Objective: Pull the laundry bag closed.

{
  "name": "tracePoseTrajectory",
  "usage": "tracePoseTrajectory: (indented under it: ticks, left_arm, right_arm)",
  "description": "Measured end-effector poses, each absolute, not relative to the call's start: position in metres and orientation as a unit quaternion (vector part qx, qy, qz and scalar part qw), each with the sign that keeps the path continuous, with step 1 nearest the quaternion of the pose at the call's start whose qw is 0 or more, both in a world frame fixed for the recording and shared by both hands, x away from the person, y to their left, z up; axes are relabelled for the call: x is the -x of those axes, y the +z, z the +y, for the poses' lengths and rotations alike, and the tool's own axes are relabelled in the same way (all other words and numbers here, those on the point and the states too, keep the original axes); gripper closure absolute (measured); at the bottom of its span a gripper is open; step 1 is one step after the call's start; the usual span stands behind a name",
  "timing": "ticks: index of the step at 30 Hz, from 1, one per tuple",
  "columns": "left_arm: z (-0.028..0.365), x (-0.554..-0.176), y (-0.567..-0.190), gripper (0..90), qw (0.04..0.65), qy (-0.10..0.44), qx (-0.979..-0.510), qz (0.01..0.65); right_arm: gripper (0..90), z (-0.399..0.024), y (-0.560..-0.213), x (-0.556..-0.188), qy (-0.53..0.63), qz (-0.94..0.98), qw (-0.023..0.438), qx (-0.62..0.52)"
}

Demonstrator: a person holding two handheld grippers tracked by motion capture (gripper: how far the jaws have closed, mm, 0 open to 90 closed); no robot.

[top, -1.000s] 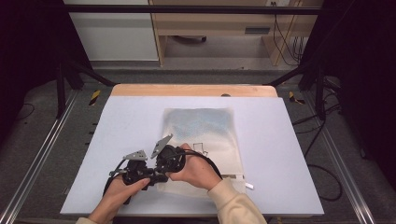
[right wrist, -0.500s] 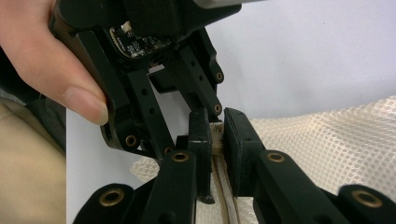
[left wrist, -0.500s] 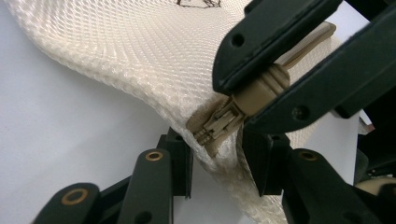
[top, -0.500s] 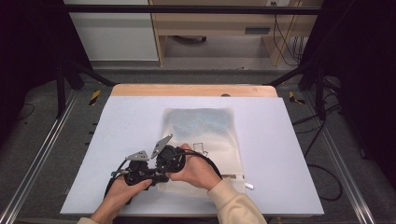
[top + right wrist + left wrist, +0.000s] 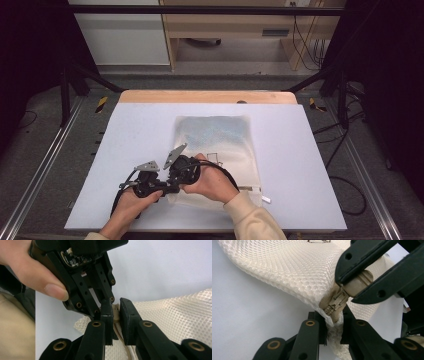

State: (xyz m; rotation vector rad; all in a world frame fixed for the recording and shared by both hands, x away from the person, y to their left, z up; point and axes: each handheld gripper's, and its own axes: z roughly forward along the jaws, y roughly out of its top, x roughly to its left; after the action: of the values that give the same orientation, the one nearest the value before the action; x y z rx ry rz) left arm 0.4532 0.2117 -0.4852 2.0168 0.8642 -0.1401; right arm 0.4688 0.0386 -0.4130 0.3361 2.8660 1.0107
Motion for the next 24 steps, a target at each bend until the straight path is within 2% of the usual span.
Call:
tracePoseTrajectory:
  ticks: [24]
  left_arm:
    - [0.214,-0.452,-0.480,83.3,0.460,-0.053,-0.814,0.351]
  right_arm:
    - [82.0,0.024,-0.418,-0.467,0.299,0.946,0.049,-0.116]
